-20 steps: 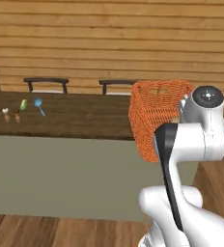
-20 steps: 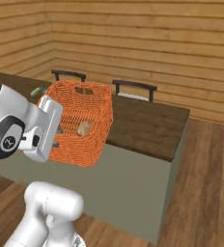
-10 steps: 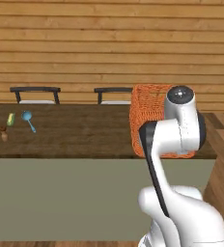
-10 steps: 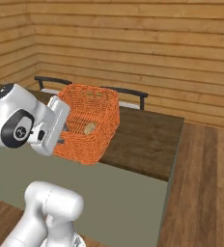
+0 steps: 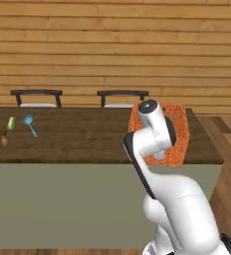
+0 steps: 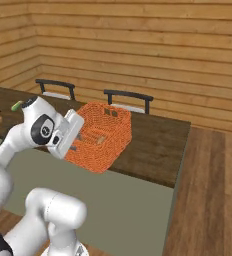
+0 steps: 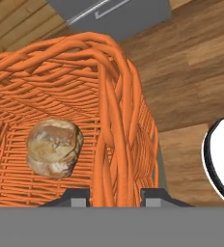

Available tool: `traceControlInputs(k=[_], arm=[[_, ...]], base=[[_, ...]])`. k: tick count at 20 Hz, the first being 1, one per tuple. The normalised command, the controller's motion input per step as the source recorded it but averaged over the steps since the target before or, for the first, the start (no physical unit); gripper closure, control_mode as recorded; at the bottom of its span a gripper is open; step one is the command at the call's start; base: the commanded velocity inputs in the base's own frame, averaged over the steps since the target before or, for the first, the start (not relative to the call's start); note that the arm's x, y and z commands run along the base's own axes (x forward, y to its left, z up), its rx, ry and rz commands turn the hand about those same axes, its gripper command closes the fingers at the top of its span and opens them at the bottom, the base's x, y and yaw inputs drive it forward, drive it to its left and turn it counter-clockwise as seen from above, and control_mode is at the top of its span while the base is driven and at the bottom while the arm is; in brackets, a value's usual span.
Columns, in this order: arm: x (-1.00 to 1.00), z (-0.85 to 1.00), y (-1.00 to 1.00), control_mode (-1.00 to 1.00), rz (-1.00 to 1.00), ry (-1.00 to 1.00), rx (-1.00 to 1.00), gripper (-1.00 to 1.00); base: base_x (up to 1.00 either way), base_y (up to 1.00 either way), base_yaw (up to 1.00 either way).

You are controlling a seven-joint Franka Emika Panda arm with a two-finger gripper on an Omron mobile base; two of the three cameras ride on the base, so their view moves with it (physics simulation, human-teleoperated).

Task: Open the cabinet, pick up the bread from the cabinet and place it in the basket. Then move the basket to the dining counter.

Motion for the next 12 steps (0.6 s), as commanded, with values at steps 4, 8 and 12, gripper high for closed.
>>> traceControlInputs(k=[4,8,12], arm=[[1.0,-0.31,-0.01,-1.0,0.0,0.04,0.0,1.0],[1.0,-0.13,-0.07,-1.0,0.09,0.03,0.01,1.0],[1.0,-0.15,-0.13,-1.0,0.17,0.07,0.02,1.0]], base=[[0.0,0.0,0.0],[0.0,0.0,0.0],[0.0,0.0,0.0]])
